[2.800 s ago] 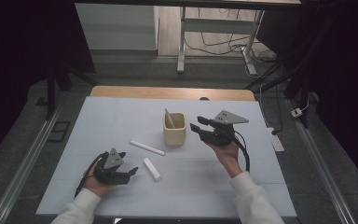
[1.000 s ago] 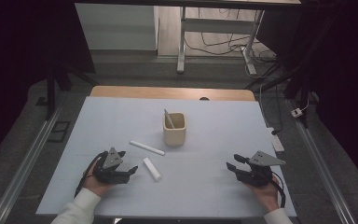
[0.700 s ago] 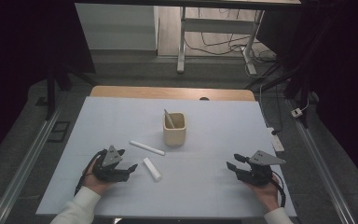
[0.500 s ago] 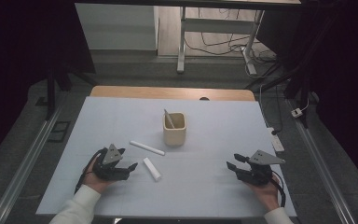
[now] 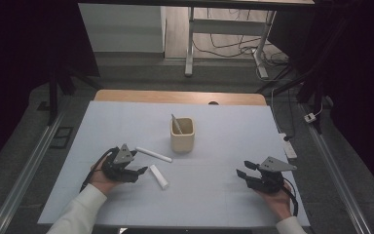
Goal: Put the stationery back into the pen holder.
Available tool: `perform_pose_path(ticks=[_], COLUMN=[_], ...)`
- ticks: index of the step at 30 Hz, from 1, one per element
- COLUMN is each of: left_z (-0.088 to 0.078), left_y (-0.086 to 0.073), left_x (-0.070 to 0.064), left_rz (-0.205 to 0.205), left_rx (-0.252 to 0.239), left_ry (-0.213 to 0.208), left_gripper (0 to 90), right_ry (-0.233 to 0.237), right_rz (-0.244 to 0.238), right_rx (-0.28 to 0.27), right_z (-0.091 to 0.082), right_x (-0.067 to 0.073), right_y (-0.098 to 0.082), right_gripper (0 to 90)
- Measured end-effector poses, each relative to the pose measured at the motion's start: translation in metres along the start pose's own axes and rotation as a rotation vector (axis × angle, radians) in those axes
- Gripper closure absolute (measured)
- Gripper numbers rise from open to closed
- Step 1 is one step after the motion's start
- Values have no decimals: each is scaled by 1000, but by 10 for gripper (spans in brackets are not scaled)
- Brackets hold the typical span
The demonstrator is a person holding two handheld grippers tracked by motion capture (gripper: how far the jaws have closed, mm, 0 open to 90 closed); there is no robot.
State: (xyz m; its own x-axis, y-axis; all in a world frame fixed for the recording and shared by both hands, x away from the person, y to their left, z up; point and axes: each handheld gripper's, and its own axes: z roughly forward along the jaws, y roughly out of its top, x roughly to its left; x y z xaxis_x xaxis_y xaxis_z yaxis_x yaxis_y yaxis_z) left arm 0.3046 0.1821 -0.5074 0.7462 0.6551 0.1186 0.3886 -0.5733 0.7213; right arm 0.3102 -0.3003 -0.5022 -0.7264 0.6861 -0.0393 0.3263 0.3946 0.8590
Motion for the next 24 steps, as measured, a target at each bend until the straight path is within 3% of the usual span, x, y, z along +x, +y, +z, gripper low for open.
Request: perform_pose_path(ticks=[12,17,24], left_z=[2,8,17], left_y=[26,34,45], left_x=[14,18,24], left_rz=[45,64,81], left_rx=[14,54,75], left_ry=[-34,-51,-86], left_gripper=[289,297,302], right_ry=[4,6,3], right_rz=[-1,-2,-12], right_rx=[11,14,27], right_z=[1,3,3], right_x=[-1,-1,0], right_y=[-1,-2,-2], right_gripper=[490,484,479])
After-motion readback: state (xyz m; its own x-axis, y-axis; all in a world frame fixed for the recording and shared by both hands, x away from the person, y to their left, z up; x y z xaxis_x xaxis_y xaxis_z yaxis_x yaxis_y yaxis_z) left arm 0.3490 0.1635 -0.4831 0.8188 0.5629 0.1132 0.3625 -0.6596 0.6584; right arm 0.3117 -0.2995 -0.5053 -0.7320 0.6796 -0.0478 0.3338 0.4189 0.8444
